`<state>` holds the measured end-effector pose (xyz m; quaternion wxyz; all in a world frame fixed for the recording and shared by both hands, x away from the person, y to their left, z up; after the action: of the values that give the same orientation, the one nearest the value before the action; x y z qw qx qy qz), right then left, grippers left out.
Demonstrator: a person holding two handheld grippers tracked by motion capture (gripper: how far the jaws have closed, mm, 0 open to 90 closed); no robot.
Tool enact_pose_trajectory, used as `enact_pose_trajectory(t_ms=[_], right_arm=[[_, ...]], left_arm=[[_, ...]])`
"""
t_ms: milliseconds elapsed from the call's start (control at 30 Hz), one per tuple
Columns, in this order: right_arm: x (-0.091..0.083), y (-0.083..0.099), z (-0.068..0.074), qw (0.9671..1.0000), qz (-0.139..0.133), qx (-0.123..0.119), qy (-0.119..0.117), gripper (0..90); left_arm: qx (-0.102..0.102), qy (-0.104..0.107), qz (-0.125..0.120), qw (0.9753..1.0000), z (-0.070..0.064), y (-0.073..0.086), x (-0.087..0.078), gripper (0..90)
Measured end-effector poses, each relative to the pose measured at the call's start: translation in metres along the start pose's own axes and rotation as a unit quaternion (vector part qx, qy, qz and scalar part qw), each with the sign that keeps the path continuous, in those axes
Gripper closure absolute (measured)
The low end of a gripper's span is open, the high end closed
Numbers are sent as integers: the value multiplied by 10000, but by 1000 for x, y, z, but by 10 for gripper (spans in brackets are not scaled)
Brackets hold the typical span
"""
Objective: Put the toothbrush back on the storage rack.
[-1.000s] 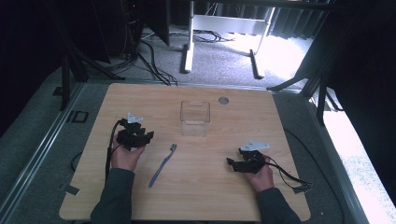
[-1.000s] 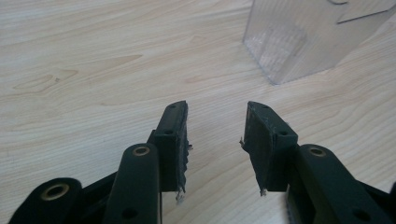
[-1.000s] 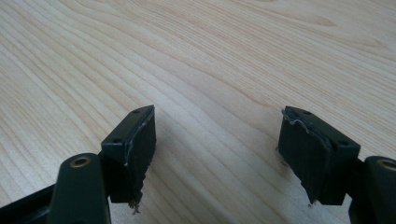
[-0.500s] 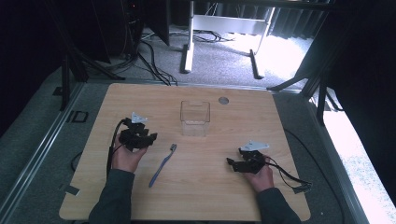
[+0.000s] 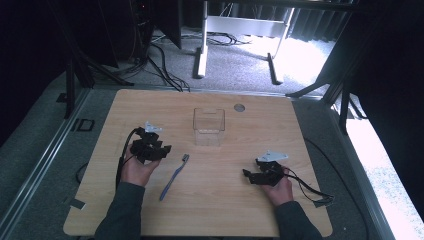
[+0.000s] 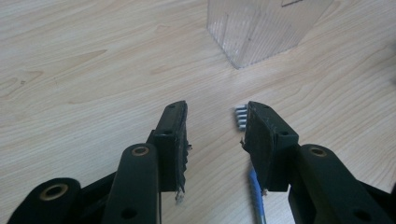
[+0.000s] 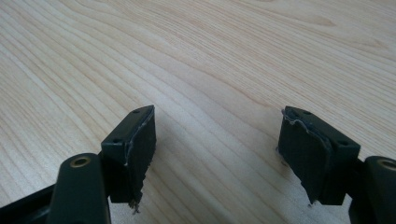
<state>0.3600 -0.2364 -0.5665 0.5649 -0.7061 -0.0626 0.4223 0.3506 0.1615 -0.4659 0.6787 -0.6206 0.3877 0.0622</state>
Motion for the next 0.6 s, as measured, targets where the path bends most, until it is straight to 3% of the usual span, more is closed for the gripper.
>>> enact_pose_trajectory(t_ms=[600], right_arm=[[0, 0, 0, 10000, -4, -4, -1, 273]], left_arm=[[139, 152, 290, 9994, -7, 0, 4, 592]])
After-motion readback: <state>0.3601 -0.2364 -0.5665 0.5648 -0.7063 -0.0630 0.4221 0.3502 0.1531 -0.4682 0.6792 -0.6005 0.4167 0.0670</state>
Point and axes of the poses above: each handheld gripper's, and its own axes: x roughly forward along the jaws, y roughly out of its underside, z roughly to its left, the point moved 1 cm from there along x, roughly forward along the jaws, and after that the axes turned 11 degrees about -z, right-handed, at the moved point
